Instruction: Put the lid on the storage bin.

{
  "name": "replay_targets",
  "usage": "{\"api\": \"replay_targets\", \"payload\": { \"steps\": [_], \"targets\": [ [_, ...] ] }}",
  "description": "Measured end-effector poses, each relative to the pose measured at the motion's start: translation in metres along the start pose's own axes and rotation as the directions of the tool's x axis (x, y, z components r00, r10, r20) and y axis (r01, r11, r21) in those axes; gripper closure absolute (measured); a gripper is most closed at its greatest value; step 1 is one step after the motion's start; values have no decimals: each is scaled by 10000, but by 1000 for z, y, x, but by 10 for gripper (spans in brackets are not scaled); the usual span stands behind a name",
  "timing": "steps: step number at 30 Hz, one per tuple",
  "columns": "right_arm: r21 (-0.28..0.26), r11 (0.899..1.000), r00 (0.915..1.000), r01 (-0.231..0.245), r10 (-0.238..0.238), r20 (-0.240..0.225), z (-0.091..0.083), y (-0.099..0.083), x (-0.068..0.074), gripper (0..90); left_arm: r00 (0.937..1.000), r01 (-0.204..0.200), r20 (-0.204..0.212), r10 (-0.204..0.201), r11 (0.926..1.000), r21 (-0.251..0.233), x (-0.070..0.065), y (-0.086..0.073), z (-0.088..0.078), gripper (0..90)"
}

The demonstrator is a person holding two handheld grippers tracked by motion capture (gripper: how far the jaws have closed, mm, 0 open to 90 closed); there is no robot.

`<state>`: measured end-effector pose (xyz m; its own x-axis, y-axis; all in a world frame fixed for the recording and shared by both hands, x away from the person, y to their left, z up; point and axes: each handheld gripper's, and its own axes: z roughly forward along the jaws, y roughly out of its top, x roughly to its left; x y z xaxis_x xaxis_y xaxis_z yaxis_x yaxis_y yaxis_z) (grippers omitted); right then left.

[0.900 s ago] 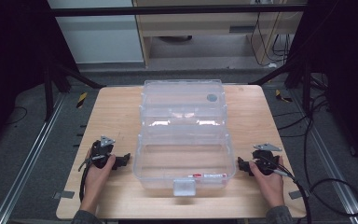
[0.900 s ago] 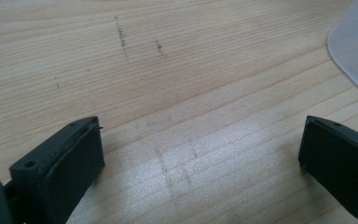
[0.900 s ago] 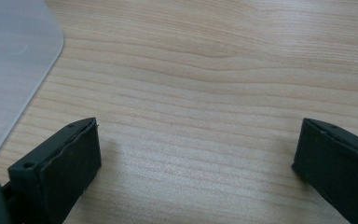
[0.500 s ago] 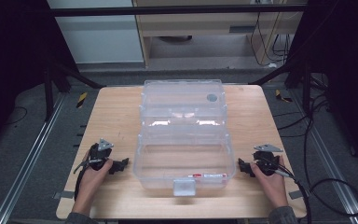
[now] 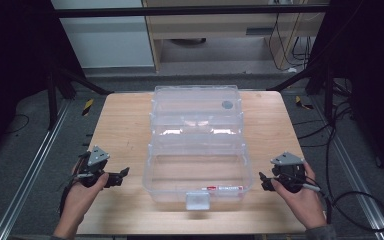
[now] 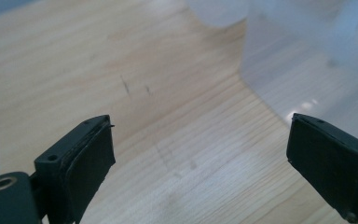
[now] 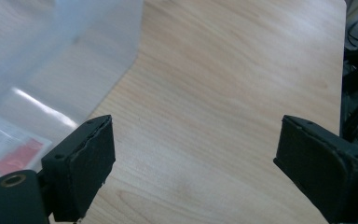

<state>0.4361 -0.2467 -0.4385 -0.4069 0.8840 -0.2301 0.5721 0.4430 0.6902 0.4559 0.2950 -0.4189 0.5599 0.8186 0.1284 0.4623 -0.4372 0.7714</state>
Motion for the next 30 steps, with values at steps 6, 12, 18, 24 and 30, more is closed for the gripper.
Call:
{"api": "replay_targets", "payload": {
  "steps": [6,12,18,24,30],
  "targets": [
    [207,9916,9867,1277,-1249,-1040,-16,40,-14,140,9946,-945,447,935,9953,208,-14,23,-18,71],
    [-145,9698,9643,2436,-2438,-1032,-33,78,-21,195,9889,-797,1232,826,9964,-279,-19,34,-25,56],
    [-374,9210,9101,3878,-3890,-1428,-49,117,-21,287,9680,-1228,2169,1259,9920,-279,-22,53,-25,47],
    [-662,8772,8620,4755,-4796,-1642,-58,158,-20,354,9533,-1764,2428,1796,9837,-352,-34,72,-26,51],
    [-1015,8370,8096,5376,-5461,-2150,-63,191,-15,472,9292,-2369,2866,2334,9713,-230,-48,85,-26,39]
  ]
}}
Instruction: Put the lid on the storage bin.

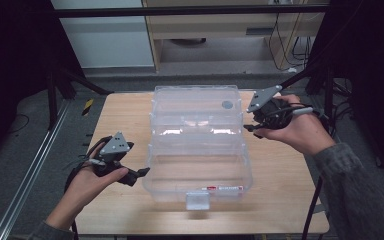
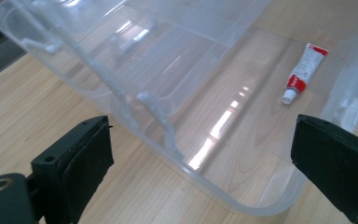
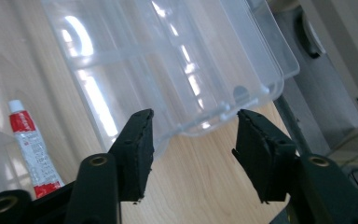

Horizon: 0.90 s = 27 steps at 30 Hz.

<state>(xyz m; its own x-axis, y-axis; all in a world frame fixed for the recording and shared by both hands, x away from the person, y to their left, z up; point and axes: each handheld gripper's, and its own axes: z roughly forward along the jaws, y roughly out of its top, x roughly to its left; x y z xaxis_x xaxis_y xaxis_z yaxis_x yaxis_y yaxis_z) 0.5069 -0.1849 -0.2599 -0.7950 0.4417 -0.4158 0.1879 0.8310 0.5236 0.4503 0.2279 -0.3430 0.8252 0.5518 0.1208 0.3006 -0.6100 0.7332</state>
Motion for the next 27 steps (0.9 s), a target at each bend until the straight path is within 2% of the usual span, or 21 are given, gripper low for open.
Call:
{"api": "replay_targets", "payload": {
  "steps": [1,2,3,4,5,7,13,15,16,19,21,22,23,25,27],
  "targets": [
    [34,9995,9993,306,-305,-205,1,9,-3,537,9990,-440,-4,441,9983,372,-4,6,2,35],
    [34,9995,9993,306,-305,-205,1,9,-3,537,9990,-440,-4,441,9983,372,-4,6,2,37],
    [131,9973,9969,721,-716,-333,4,18,-5,577,9968,-800,-18,801,9962,339,-9,10,2,37],
    [131,9973,9969,721,-716,-333,4,18,-5,577,9968,-800,-18,801,9962,339,-9,10,2,37],
    [297,9951,9950,948,-937,-354,7,26,-7,611,9950,-983,207,976,9947,314,-12,15,3,36],
    [466,9929,9934,1098,-1080,-396,12,33,-9,641,9940,-1062,298,1051,9937,360,-16,19,5,36],
    [724,9864,9871,1475,-1422,-730,26,48,-9,663,9897,-1345,514,1335,9908,167,-27,25,6,37],
    [910,9798,9811,1782,-1699,-923,35,53,-7,665,9872,-1513,547,1496,9881,281,-30,26,8,38],
    [910,9798,9811,1782,-1699,-923,35,53,-7,665,9872,-1513,547,1496,9881,281,-30,26,8,38],
    [1119,9694,9722,2187,-2066,-1101,42,57,-4,658,9832,-1711,723,1677,9842,445,-31,24,13,41],
    [1260,9617,9654,2434,-2276,-1271,49,59,-4,662,9838,-1634,818,1596,9857,417,-31,24,16,43],
    [1453,9572,9641,2502,-2325,-1283,53,58,-5,679,9829,-1667,872,1621,9848,482,-31,24,18,44],
    [1723,9485,9599,2656,-2435,-1391,63,57,-7,694,9816,-1717,933,1665,9839,499,-32,24,20,44],
    [1796,9459,9583,2702,-2463,-1446,66,56,-8,703,9801,-1750,1026,1698,9836,435,-33,25,22,44],
    [1959,9364,9512,2913,-2616,-1637,74,54,-9,702,9770,-1840,1198,1763,9813,562,-34,25,25,44]
  ]
}}
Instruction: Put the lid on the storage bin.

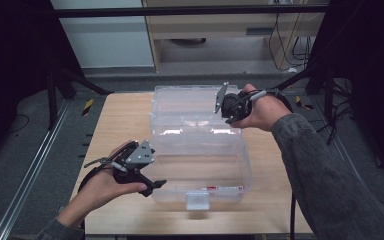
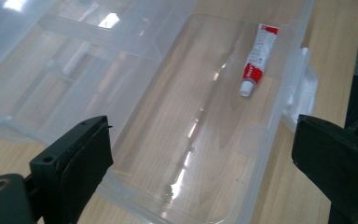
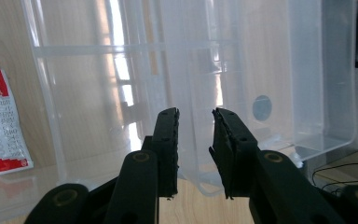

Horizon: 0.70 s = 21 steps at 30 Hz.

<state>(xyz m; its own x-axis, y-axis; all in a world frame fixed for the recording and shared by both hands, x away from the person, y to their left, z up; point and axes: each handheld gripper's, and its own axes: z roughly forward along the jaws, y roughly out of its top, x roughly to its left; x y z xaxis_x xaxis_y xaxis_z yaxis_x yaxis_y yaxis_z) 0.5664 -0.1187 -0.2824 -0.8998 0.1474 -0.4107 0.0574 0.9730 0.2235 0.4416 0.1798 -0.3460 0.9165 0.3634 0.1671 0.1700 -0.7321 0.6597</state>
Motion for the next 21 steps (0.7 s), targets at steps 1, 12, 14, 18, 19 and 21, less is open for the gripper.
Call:
{"api": "replay_targets", "payload": {
  "steps": [1,12,14,18,19,21],
  "targets": [
    [35,10000,10000,22,-22,-67,3,0,-1,700,10000,-69,0,69,10000,46,0,0,2,44],
    [266,9995,9986,190,-176,-506,15,-6,-6,757,9995,-251,208,245,9993,287,-4,1,11,46],
    [238,9995,9980,223,-208,-591,15,-6,-7,772,9997,-213,149,208,9992,335,-4,1,11,41],
    [326,9984,9963,468,-443,-730,17,-3,-5,814,9993,-339,186,332,9987,392,-8,-1,12,39],
    [369,9979,9962,527,-500,-710,17,-3,-5,814,9991,-364,221,353,9982,478,-9,-2,13,39],
    [430,9969,9958,652,-622,-677,18,-1,-4,821,9986,-496,240,482,9967,635,-11,-3,14,42]
  ]
}}
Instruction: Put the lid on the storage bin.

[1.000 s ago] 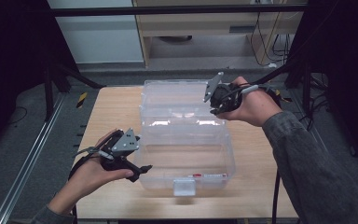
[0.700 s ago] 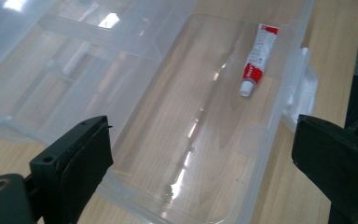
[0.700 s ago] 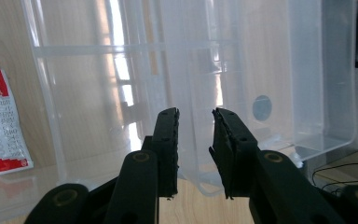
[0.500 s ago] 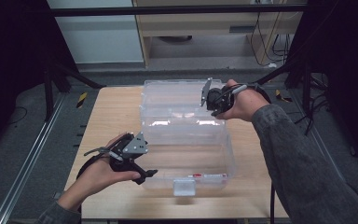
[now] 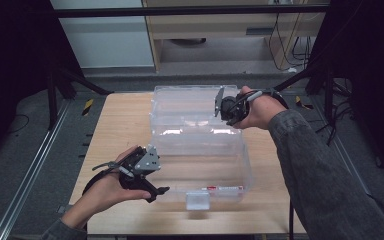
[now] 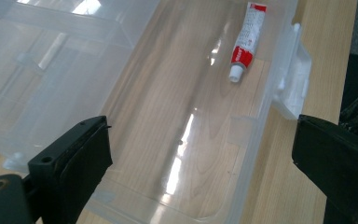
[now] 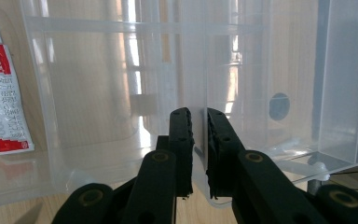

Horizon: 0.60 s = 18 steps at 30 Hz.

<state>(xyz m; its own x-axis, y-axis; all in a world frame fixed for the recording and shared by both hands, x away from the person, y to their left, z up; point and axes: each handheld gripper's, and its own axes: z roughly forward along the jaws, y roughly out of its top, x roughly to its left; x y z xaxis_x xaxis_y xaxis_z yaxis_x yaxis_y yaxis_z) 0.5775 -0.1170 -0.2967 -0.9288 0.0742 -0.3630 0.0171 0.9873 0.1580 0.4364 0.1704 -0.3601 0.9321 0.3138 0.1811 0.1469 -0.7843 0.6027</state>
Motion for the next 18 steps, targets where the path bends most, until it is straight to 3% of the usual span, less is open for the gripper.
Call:
{"api": "replay_targets", "payload": {
  "steps": [4,10,14,18],
  "targets": [
    [71,10000,10000,-8,7,43,0,1,1,823,9999,-10,166,8,9999,113,-2,-4,1,82],
    [114,9999,9998,-17,15,173,0,1,2,816,9977,-127,672,100,9991,398,-7,-14,5,216],
    [68,9999,9998,-92,91,160,1,0,2,809,9960,-151,889,82,9969,774,-9,-19,13,275],
    [130,9999,9999,-58,56,149,2,1,2,807,9920,-592,1187,434,9894,1328,-13,-21,22,363]
  ]
}}
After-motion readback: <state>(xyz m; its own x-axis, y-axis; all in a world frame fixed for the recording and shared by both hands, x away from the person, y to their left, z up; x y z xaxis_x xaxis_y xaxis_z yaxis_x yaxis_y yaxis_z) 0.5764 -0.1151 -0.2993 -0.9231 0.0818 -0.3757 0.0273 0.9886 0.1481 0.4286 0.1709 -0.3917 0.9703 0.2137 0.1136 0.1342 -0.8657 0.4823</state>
